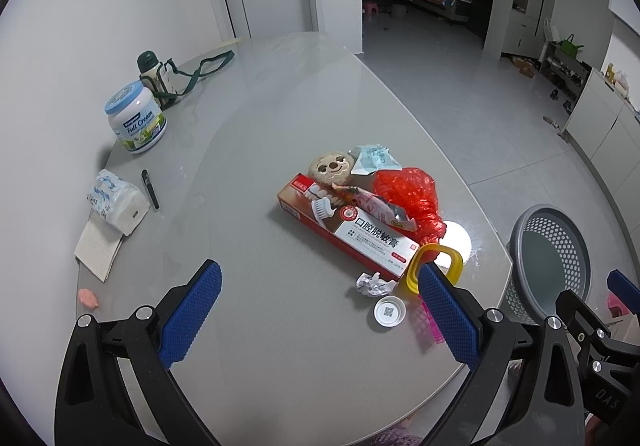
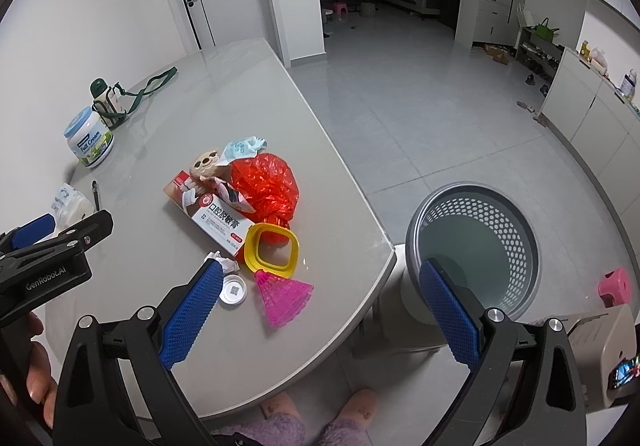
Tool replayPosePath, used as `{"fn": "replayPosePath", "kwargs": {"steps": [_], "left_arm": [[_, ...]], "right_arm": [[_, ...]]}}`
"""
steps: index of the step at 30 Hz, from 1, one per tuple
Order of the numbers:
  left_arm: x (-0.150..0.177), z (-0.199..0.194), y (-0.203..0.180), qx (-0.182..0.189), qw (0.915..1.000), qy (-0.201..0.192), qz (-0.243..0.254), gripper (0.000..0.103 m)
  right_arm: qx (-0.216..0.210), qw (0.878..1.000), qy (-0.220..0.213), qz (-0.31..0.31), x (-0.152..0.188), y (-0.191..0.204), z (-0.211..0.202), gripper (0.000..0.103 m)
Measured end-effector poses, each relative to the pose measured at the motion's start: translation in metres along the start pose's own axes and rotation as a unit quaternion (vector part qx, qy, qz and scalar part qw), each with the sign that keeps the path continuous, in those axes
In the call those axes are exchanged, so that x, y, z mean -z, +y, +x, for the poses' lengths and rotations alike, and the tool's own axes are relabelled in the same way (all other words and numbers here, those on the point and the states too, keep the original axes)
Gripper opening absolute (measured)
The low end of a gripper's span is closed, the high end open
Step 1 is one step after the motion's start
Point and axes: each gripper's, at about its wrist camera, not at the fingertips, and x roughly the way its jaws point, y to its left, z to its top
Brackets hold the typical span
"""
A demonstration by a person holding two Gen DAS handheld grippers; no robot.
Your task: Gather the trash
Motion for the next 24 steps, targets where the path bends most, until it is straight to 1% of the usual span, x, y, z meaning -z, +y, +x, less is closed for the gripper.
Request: {"fn": "replayPosePath", "kwargs": {"steps": [3, 8, 15, 20, 24], "left_arm": [[0.006, 0.009, 0.005, -0.005, 1.0000, 0.007, -0.003, 0.097], [0.021, 0.033, 0.018, -0.009, 0.9992, 0.036, -0.014, 0.097], [0.050, 0.067, 0.023, -0.005, 0.9976, 0.067, -0.016, 0.097], [0.067, 0.090, 0.020, 0.000, 0.9963, 0.084, -0.020, 0.097], [0.073, 0.101, 0.017, -0.002, 0.9962, 0.084, -0.025, 0.097]], "right_arm": [[-0.005, 1.000, 0.013, 0.000, 0.004, -0.001, 0.012, 0.094], [-0.015, 0.999, 0.036, -0.010, 0.017, 0.002, 0.041, 0.094], [-0.029, 0.996, 0.077, -0.022, 0.037, 0.007, 0.097, 0.094], [-0.035, 0.995, 0.085, -0.038, 0.041, 0.013, 0.129, 0.094], [-0.041, 0.994, 0.087, -0.053, 0.039, 0.017, 0.148, 0.094]]}}
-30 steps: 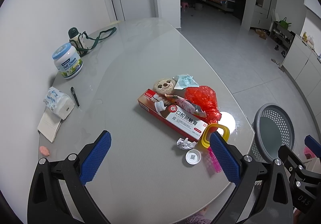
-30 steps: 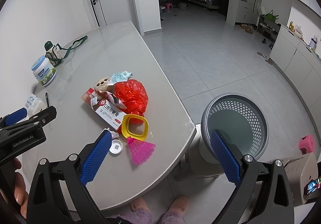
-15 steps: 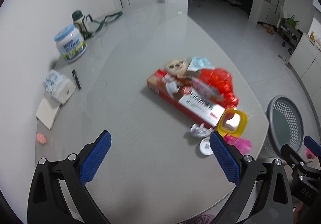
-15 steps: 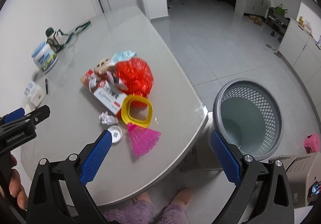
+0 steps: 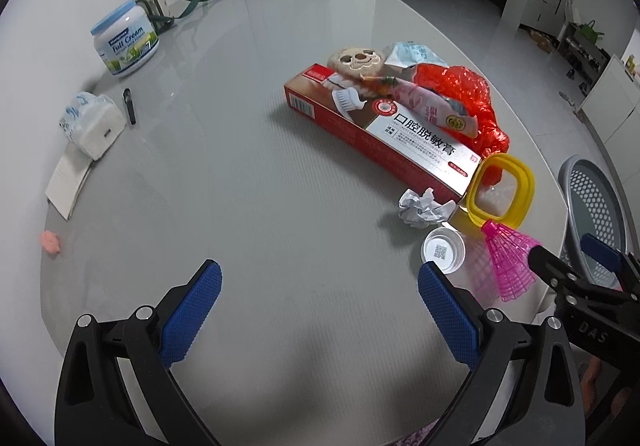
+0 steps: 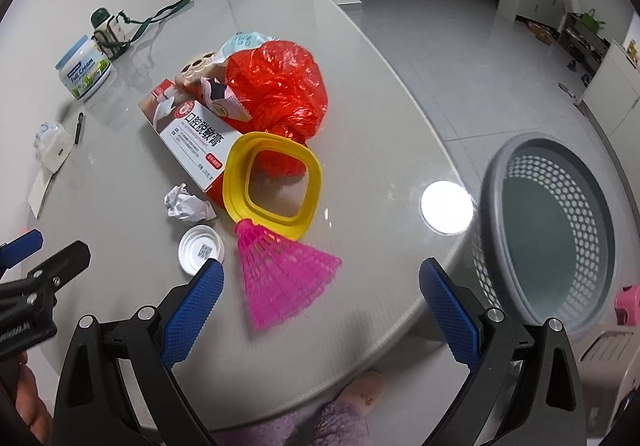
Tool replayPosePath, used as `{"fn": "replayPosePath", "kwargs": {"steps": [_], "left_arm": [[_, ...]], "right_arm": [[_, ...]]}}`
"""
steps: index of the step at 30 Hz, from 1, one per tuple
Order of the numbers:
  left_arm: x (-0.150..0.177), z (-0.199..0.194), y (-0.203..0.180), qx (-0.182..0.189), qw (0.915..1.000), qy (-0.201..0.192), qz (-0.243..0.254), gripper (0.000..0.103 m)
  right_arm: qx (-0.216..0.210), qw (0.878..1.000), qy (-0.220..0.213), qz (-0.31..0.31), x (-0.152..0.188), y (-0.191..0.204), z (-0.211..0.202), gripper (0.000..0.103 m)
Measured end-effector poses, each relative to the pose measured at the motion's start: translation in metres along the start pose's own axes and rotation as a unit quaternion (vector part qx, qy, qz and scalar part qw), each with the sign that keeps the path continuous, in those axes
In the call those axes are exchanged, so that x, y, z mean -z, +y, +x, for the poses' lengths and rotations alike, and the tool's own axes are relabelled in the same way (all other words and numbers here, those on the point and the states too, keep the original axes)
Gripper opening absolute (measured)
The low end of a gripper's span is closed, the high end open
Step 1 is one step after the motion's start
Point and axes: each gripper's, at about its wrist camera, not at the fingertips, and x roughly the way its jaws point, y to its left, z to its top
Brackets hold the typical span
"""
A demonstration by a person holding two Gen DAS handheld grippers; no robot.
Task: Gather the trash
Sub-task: 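Grasp the pink shuttlecock with the right gripper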
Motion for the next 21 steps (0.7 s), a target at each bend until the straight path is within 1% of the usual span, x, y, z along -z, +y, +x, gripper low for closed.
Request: {"fn": "replayPosePath", "kwargs": {"steps": [7, 11, 13, 15, 18, 21], "left_arm": [[0.006, 0.015, -0.004, -0.001, 0.9999, 0.005, -0.013, 0.097], [0.011, 0.019, -0.006, 0.000, 0.9998, 0.008, -0.018, 0.097], [0.012, 0.021, -0.009, 0.001, 0.9998, 0.010, -0.019, 0.097], [0.014, 0.023, -0.011, 0.002, 0.9997, 0.011, -0.020, 0.097], [0.016, 0.026, -0.015, 0.007, 0.9996, 0.015, -0.021, 0.097], [0.017, 0.027, -0.020, 0.012, 0.9996, 0.015, -0.023, 0.097]], "right_arm": [[0.004, 0.999, 0.017, -0.042, -0.006, 0.008, 0.033, 0.093], [0.008, 0.998, 0.019, -0.066, -0.003, 0.013, 0.040, 0.093], [0.003, 0.997, 0.020, -0.074, -0.001, 0.014, 0.041, 0.082], [-0.002, 0.996, 0.033, -0.081, 0.001, 0.016, 0.045, 0.062], [-0.010, 0.996, 0.029, -0.088, 0.004, 0.018, 0.045, 0.057], [-0.026, 0.995, 0.023, -0.090, 0.008, 0.017, 0.038, 0.054]]}}
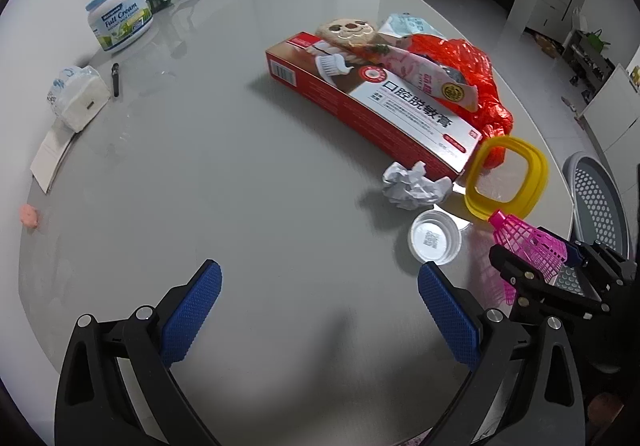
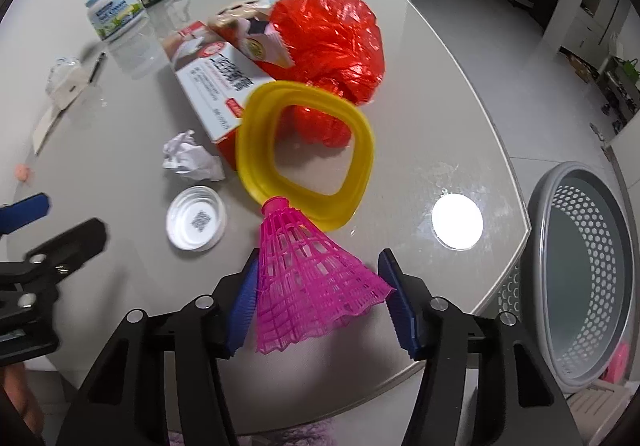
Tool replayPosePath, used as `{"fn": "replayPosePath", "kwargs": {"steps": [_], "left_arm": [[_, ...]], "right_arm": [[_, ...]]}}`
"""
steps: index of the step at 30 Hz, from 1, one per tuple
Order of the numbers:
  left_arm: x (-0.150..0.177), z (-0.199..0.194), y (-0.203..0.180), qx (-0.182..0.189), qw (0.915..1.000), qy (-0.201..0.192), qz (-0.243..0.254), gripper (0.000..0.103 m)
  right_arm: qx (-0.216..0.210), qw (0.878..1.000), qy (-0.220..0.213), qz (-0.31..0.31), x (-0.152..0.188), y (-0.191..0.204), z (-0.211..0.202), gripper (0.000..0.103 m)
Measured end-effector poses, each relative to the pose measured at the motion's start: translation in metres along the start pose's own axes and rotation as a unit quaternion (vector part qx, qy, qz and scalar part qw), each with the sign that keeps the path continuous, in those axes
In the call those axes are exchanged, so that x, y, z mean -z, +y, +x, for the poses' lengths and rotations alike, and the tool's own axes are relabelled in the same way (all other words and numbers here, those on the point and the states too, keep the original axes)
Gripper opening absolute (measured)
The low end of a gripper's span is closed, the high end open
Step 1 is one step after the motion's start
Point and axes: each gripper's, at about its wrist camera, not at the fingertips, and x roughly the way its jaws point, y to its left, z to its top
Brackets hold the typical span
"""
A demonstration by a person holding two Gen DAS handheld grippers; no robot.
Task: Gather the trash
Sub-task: 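Grasp the pink shuttlecock with the right gripper, then grasp the white bottle cap with the left gripper while the right gripper holds the shuttlecock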
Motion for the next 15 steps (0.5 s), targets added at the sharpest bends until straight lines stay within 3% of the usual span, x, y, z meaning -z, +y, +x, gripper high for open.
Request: {"fn": "replayPosePath", "kwargs": {"steps": [10, 15], "left_arm": [[0.005, 0.019, -0.032, 0.030, 0.9995, 0.002, 0.007, 0.097], [0.006, 0.035, -0.048, 0.014, 0.9998, -0.004, 0.014, 0.097]], "right_arm": [[-0.022, 0.998, -0.020, 0.050, 0.018, -0.027, -0.039, 0.052], [-0.018, 0.997, -0.021, 0.076, 0.027, -0.044, -0.047, 0.052]]}}
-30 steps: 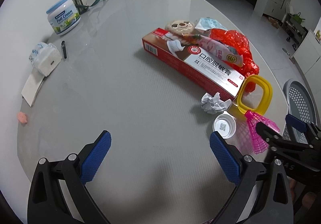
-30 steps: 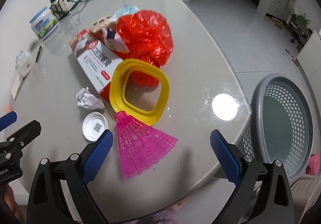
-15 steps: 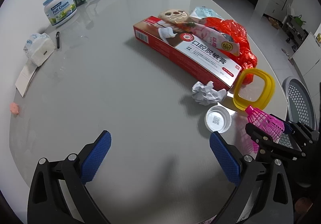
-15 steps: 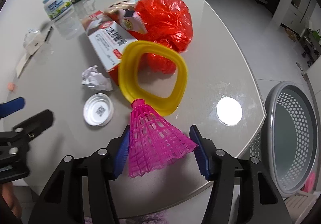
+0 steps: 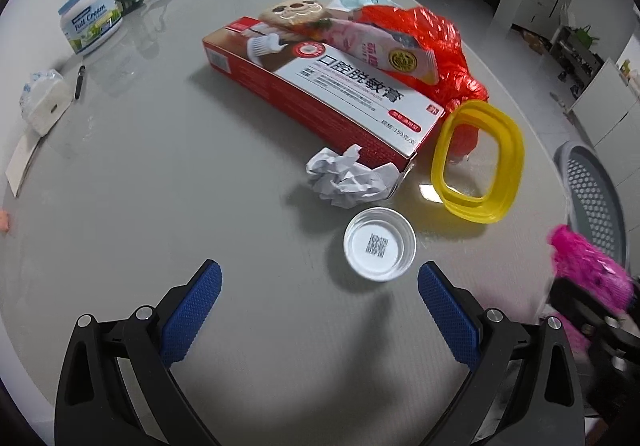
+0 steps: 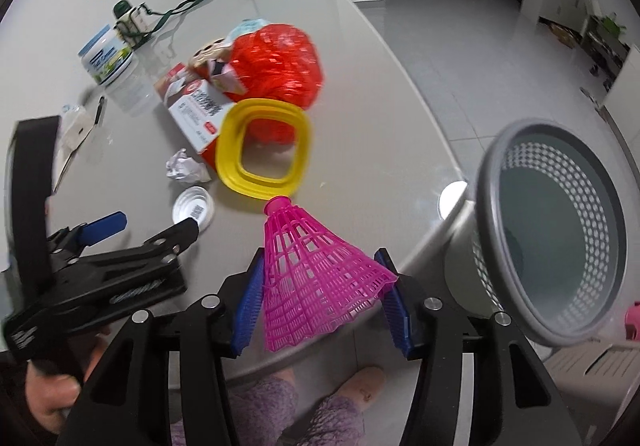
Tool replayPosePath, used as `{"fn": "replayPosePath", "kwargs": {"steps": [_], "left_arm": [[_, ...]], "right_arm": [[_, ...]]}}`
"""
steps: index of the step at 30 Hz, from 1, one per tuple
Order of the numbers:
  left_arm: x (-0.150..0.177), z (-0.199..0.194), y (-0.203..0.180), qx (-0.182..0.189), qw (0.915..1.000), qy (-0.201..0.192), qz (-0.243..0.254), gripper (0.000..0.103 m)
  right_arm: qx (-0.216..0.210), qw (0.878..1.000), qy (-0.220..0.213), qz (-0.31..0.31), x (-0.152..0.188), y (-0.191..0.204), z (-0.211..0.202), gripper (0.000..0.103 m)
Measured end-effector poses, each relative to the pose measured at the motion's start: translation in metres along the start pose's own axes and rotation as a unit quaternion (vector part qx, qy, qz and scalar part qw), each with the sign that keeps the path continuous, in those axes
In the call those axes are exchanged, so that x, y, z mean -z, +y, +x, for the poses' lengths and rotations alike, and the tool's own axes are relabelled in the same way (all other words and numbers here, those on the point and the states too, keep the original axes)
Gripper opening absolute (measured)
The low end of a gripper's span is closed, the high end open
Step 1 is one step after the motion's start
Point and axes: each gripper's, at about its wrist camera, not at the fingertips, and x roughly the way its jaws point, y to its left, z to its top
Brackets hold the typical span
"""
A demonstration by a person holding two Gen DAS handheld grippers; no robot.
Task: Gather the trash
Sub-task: 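Grasp the white bottle cap with the left gripper while the right gripper holds the shuttlecock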
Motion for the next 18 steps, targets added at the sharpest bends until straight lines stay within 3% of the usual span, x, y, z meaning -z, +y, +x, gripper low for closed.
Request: {"fn": "replayPosePath", "kwargs": {"steps": [5, 8, 13, 18], "left_arm": [[0.000, 0.011, -0.009, -0.006, 1.0000, 0.000, 0.004, 0.092], [0.000, 0.008, -0.015, -0.007, 0.9998, -0.012, 0.012, 0.083], [0.001, 0.001, -0.023, 0.019, 0.9992, -0.018, 0.031, 0.039], [0.005, -0.005, -0.018, 0.032, 0.9984, -0.004, 0.047, 0.039]], "right_arm": [[0.001, 1.000, -0.001, 0.023, 0.005, -0.019, -0.003, 0.052], [0.001, 0.999, 0.000, 0.034, 0.008, -0.024, -0.001, 0.052], [-0.002, 0.999, 0.002, 0.045, 0.012, -0.029, -0.001, 0.052], [-0.002, 0.998, -0.002, 0.059, 0.011, -0.026, -0.001, 0.052]]}}
